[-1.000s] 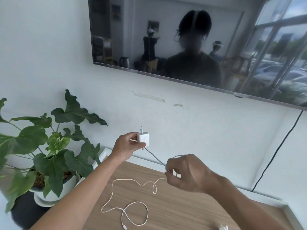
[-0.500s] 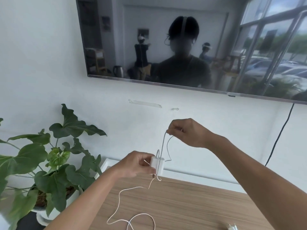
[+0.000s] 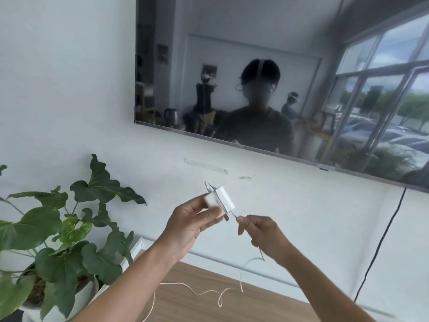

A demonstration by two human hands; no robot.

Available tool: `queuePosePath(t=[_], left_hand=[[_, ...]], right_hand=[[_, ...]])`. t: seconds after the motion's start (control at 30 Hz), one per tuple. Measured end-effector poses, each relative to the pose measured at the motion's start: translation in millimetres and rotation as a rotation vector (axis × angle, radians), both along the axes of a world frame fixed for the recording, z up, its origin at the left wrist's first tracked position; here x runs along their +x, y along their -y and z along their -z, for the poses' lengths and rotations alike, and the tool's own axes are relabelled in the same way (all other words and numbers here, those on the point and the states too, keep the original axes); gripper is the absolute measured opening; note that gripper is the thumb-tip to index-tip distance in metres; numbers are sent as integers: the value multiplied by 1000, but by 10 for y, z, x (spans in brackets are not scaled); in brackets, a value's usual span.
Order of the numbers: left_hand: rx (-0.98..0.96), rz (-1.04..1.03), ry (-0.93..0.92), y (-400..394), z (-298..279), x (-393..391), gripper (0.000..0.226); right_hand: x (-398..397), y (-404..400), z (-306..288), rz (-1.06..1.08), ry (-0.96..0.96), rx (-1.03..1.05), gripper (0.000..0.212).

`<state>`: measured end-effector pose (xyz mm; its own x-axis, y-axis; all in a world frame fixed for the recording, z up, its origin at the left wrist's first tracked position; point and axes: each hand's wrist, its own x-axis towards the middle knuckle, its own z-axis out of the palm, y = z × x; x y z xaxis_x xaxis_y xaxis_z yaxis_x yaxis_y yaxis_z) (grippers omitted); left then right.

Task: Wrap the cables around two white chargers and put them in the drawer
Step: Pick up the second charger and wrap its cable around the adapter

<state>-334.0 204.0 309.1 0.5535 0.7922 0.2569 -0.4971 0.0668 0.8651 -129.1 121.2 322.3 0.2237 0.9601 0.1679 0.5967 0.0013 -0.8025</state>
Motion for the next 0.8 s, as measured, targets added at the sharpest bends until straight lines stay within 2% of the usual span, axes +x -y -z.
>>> queuePosePath(t=[0.17, 0.27, 0.33, 0.43, 0.53, 0.63, 0.7, 0.8], left_hand=[[13, -239, -137, -172, 132, 27, 26], [140, -332, -333, -294, 238, 10, 26], [239, -344, -456, -386, 318, -14, 25], [335, -311, -587, -432, 410, -41, 20], [431, -220, -696, -385, 460, -29, 18], [486, -82, -732, -330, 472, -11, 27], [513, 11, -716, -274, 432, -9, 33], [531, 143, -647, -186, 345, -12, 39]], right_hand=[[-265, 186, 152, -119, 286, -3, 26], [-306, 255, 72, -186, 633, 16, 32], [-319, 295, -3, -224, 779, 21, 34], [-297, 295, -126, -239, 883, 50, 30], [-214, 214, -258, -210, 923, 155, 23], [-135, 99, -374, -172, 884, 262, 16], [-75, 19, -430, -141, 815, 290, 13], [45, -77, -505, -80, 616, 206, 10]])
